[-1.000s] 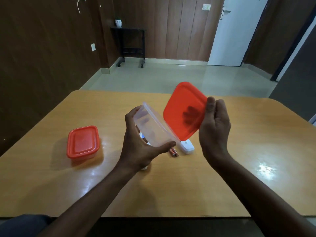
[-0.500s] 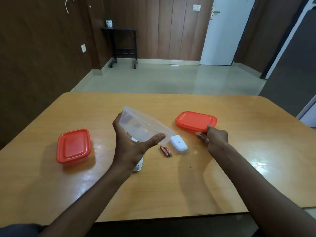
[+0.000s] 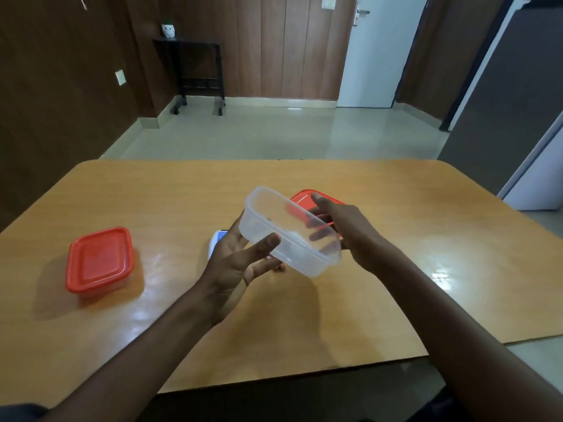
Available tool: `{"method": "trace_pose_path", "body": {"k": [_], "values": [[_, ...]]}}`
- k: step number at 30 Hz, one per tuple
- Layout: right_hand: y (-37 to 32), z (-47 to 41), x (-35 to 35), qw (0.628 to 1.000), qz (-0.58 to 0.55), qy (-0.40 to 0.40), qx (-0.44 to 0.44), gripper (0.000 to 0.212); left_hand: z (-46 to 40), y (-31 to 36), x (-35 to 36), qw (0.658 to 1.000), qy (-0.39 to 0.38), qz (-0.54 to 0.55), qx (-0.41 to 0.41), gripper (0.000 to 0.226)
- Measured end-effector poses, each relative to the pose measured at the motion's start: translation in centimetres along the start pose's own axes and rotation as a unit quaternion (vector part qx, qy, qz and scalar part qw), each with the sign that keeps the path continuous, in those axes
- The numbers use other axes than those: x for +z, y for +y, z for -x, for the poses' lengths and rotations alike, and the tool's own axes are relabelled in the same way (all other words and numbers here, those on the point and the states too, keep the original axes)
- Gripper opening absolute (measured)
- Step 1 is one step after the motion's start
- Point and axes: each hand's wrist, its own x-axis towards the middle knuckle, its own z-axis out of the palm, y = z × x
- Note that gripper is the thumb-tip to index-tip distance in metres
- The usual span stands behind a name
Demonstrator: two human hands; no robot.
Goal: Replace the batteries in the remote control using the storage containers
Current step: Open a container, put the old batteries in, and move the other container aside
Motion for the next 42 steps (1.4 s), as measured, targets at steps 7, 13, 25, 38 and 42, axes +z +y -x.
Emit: {"method": "trace_pose_path", "body": {"k": [7, 13, 25, 38, 42], "values": [[0.0, 1.1, -4.4, 0.964, 0.261, 0.048, 0.022, 0.010, 0.9, -2.3, 1.7, 0.989, 0.124, -0.028, -0.072, 0.060], [1.6, 1.0, -8.5, 0.942, 0.308, 0.079, 0.111, 0.022, 1.7, -2.8, 3.9, 0.992, 0.012, 0.003, -0.128, 0.031], [0.9, 1.6, -6.0, 0.810, 0.573, 0.125, 0.010, 0.025, 1.6, -3.1, 2.1, 0.953, 0.098, -0.267, -0.106, 0.011], [1.5, 0.5, 5.3, 0.835, 0.481, -0.041, -0.264, 0.023, 2.2, -1.3, -0.9, 0.809, 0.071, -0.580, -0.060, 0.023], [1.8, -0.6, 6.7, 0.833, 0.499, -0.030, -0.237, 0.024, 2.5, -1.3, -1.0, 0.810, 0.069, -0.581, -0.053, 0.023]]}}
